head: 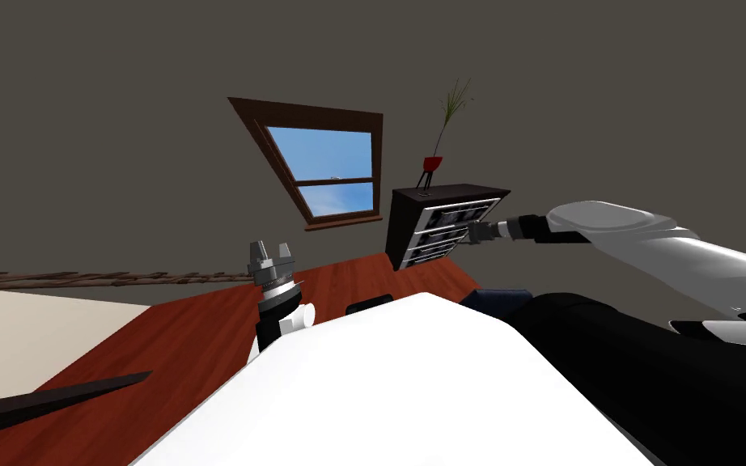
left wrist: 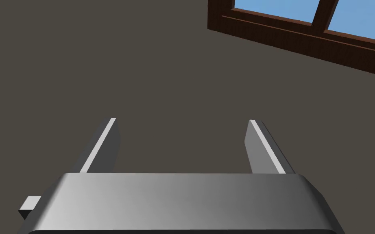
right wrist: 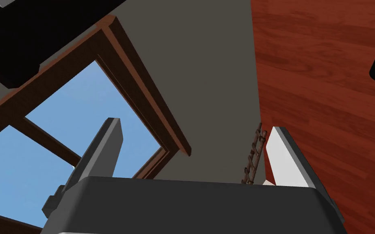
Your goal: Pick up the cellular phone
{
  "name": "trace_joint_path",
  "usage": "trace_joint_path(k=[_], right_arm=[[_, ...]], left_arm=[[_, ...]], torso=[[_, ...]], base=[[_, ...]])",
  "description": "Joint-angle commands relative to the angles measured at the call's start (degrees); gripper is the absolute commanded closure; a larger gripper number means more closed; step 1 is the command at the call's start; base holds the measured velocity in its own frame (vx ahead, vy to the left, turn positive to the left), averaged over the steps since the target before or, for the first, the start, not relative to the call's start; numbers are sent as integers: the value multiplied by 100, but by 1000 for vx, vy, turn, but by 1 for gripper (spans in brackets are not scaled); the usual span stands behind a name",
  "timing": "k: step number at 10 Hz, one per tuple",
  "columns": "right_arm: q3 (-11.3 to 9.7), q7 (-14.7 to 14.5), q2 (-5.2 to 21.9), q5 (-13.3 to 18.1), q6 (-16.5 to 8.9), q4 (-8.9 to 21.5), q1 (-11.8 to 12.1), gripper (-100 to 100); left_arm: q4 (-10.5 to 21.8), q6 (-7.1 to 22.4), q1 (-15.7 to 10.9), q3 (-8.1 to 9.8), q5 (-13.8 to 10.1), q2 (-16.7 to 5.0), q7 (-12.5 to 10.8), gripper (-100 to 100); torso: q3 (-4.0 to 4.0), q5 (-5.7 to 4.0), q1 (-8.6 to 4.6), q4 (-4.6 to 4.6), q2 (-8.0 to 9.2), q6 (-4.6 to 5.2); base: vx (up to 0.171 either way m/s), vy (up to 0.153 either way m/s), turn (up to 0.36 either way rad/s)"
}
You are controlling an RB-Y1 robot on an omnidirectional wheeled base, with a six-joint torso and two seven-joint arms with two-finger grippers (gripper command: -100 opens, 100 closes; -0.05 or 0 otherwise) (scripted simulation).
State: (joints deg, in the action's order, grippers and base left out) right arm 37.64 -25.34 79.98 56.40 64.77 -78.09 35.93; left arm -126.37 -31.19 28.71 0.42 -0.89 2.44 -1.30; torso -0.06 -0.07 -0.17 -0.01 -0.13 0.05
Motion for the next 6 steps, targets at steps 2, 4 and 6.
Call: trace_joint_path(k=[2,4,6], right_arm=[[48,-22,444,247,227,422,-4,-100],[172,-13,724,486,433,663,85,-100],[288,4,1088,711,636,989,176,-100]], left_arm=[[0,0,-1,-1,0,0,0,0],[0,0,0,0,0,0,0,0],[0,0,0,0,0,0,0,0]], torso=[[-2,1,-3,-2,-3,-10],[-1,-1,-2,0,-2,1],[-5,-1,-6,-2,-7,-2]], base=[[11,-39,215],[15,-29,95],[19,-52,205]])
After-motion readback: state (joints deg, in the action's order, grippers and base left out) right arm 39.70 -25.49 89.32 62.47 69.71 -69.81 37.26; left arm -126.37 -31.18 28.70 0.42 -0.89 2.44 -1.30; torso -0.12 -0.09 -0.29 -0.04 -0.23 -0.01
